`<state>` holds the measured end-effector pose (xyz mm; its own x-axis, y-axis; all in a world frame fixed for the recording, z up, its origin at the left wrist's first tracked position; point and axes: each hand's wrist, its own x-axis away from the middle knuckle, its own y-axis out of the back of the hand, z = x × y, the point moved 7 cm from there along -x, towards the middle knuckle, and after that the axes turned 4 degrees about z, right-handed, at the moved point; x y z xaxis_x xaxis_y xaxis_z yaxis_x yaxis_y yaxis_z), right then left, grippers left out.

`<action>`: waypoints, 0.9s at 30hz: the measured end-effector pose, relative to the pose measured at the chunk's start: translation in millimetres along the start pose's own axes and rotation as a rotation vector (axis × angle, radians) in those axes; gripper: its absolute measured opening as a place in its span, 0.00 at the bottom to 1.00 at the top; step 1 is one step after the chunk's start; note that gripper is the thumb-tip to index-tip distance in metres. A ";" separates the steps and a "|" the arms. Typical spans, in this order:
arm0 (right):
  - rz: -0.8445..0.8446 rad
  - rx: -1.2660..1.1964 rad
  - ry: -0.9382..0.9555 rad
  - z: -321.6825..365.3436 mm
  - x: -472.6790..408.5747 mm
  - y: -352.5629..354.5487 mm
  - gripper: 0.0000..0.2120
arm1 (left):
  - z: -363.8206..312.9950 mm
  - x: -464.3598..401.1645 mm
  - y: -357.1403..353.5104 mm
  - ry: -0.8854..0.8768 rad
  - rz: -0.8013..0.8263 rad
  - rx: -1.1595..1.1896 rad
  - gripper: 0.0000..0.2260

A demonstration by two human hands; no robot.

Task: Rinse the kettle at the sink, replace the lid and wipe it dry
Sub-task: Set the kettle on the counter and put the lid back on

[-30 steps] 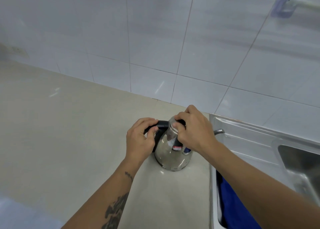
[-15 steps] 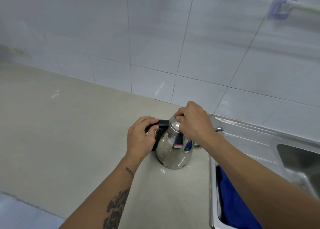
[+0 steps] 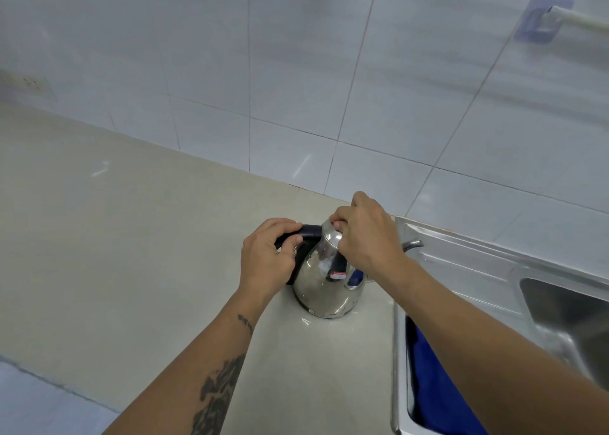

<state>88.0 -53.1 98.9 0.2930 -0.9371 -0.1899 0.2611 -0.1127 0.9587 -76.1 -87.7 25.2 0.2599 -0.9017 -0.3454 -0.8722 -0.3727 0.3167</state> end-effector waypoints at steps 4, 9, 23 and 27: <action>0.035 -0.117 -0.001 -7.4 -0.1 2.5 0.10 | -1.6 3.0 -0.4 0.001 -0.016 -0.008 0.09; 0.005 -0.258 -0.043 -14.8 5.1 6.1 0.08 | -4.1 4.4 -0.9 0.021 -0.030 -0.007 0.09; 0.072 -0.554 -0.104 -31.1 76.7 9.2 0.24 | -14.7 9.4 -3.2 0.080 0.007 -0.075 0.08; 0.103 -0.585 -0.272 -85.1 127.5 -6.1 0.17 | -19.7 14.8 -4.0 0.070 0.015 -0.106 0.08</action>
<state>202.0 -143.8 50.9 0.1198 -0.9923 0.0311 0.7241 0.1088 0.6810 -60.5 -103.9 36.2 0.2784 -0.9191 -0.2788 -0.8288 -0.3766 0.4139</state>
